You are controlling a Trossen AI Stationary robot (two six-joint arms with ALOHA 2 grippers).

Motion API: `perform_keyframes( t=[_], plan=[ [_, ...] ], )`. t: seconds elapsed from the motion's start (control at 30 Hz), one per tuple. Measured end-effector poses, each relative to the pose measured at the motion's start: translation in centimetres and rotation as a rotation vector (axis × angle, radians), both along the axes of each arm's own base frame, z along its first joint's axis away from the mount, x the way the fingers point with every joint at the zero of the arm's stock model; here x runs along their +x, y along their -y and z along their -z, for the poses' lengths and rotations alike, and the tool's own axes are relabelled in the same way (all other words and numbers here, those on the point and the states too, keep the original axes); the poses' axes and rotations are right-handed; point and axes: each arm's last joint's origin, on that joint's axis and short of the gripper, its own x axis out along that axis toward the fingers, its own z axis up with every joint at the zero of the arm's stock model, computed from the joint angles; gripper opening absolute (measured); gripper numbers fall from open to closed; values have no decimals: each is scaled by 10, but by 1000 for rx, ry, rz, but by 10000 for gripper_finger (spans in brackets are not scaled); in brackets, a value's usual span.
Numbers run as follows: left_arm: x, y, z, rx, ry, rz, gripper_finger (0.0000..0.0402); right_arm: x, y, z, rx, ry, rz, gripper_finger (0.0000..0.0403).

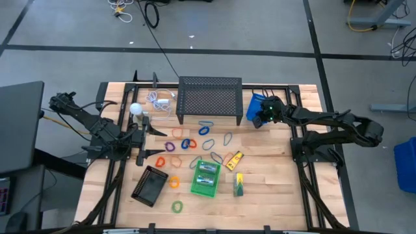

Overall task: Pick & Place Office Desk Supplies
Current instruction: Put the blue spring keychain into the blue bin, then put the blue rubberband into the blue bin

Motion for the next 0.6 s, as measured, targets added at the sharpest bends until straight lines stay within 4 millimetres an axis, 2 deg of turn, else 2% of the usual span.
perform_keyframes(
  t=[0.2,0.47,0.6],
  plan=[
    [0,0,0,0,-1,0,283,2,1,-2,-19,26,-5,120],
    [0,0,0,1,-2,0,283,5,3,-7,-31,43,-6,206],
    [0,0,1,7,-12,0,283,10,-2,-14,-18,17,-46,225]
  ],
)
